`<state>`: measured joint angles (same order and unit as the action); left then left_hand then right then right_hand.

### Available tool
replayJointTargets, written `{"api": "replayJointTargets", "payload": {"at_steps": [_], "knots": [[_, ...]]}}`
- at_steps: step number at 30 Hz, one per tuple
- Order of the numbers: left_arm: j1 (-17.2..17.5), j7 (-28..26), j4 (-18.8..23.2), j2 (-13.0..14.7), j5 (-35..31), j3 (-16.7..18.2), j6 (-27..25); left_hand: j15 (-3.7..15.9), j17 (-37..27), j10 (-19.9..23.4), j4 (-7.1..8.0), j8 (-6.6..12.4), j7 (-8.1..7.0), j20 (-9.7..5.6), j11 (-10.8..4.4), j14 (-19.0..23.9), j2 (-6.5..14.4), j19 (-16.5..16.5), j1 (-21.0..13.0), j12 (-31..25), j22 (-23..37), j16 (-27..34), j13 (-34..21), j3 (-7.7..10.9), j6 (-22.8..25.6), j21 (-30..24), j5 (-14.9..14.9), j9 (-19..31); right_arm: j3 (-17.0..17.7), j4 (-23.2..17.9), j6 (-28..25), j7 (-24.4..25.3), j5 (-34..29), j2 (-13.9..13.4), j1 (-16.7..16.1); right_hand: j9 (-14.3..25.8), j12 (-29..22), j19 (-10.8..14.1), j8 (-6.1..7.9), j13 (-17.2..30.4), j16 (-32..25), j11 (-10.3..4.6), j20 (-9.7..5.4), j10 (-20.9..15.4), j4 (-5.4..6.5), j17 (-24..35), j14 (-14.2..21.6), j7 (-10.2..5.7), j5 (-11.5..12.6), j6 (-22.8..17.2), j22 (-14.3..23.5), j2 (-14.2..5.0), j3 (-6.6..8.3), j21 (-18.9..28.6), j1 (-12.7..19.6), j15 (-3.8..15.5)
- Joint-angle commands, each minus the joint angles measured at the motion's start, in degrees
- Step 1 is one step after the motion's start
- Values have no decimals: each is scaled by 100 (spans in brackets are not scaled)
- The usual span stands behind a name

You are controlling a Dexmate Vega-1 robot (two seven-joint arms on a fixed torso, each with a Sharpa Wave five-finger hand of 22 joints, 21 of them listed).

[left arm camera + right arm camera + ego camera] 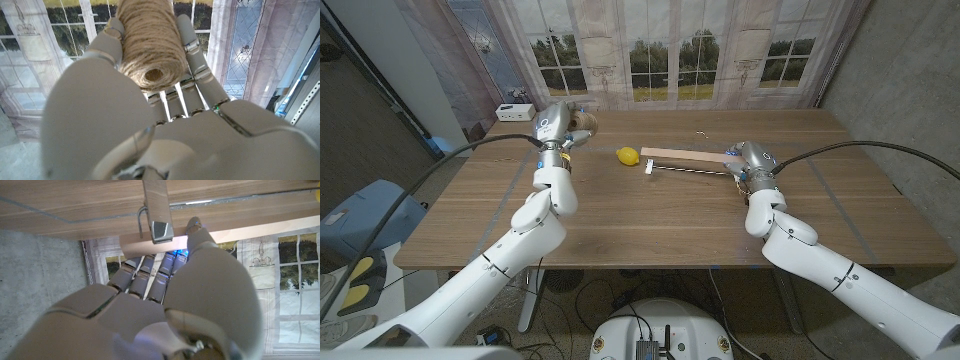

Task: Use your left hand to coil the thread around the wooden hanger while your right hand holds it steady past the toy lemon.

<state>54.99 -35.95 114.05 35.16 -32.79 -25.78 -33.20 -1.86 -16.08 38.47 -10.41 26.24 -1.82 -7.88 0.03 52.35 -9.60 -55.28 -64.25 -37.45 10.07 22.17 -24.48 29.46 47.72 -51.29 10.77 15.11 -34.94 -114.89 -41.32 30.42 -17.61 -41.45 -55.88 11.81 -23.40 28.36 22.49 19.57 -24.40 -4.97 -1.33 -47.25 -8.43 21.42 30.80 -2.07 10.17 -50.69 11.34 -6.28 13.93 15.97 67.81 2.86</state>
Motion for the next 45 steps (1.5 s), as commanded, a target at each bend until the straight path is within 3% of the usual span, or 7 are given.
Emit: {"api": "replayJointTargets", "payload": {"at_steps": [1,11,19,30,34,45], "knots": [[-206,-432,-101,-163,672,178,717,1443,1,369,75,37,509,-244,-226,1151,1529,-23,-1483,-471,6,-41,-753,36,582,-41,19,288,397,-293,843,114,361,-160,-471,248,-13,47,42,18,15,-2,30,-20,27,15,26,-195,34,-523,13,-265,6,39,241,1014],[-574,-190,-353,-332,1311,69,1616,1450,20,371,78,36,496,-257,-230,1185,1528,-29,-1486,-477,-1,-94,-755,40,595,-68,25,297,534,-296,1504,75,548,-146,-650,248,-16,29,48,27,29,8,44,-22,40,15,25,-194,34,-522,16,-271,-10,42,238,1003],[-732,236,-590,-561,2273,163,2349,1451,31,371,81,24,516,-264,-237,1206,1526,-32,-1485,-480,-5,-134,-757,42,573,-89,29,308,443,-9,1917,84,539,68,-510,248,-20,18,50,38,35,6,46,-21,48,21,24,-199,33,-514,18,-278,-22,47,238,1003],[-839,520,-831,-739,2871,68,2957,1458,57,382,81,25,503,-273,-244,1235,1522,-45,-1484,-479,-4,-190,-745,52,580,-119,39,324,323,590,2521,233,520,505,-184,247,-16,8,58,43,47,0,50,-13,58,26,20,-197,31,-516,21,-285,-36,54,238,997],[-802,696,-778,-761,3170,100,3086,1456,69,386,80,20,506,-276,-233,1239,1520,-52,-1484,-472,-4,-214,-729,57,569,-131,44,330,264,735,2556,317,393,609,-76,247,-16,5,58,44,50,1,47,-13,59,27,18,-195,31,-512,22,-285,-41,57,238,997],[-674,1037,-448,-722,3736,157,3144,1458,95,387,80,16,500,-286,-236,1276,1516,-74,-1479,-476,-3,-269,-731,67,559,-169,58,351,-83,1039,1934,611,-347,915,267,247,-20,7,68,45,65,-12,40,-28,48,32,2,-202,32,-519,23,-279,-51,69,263,1012]]}}
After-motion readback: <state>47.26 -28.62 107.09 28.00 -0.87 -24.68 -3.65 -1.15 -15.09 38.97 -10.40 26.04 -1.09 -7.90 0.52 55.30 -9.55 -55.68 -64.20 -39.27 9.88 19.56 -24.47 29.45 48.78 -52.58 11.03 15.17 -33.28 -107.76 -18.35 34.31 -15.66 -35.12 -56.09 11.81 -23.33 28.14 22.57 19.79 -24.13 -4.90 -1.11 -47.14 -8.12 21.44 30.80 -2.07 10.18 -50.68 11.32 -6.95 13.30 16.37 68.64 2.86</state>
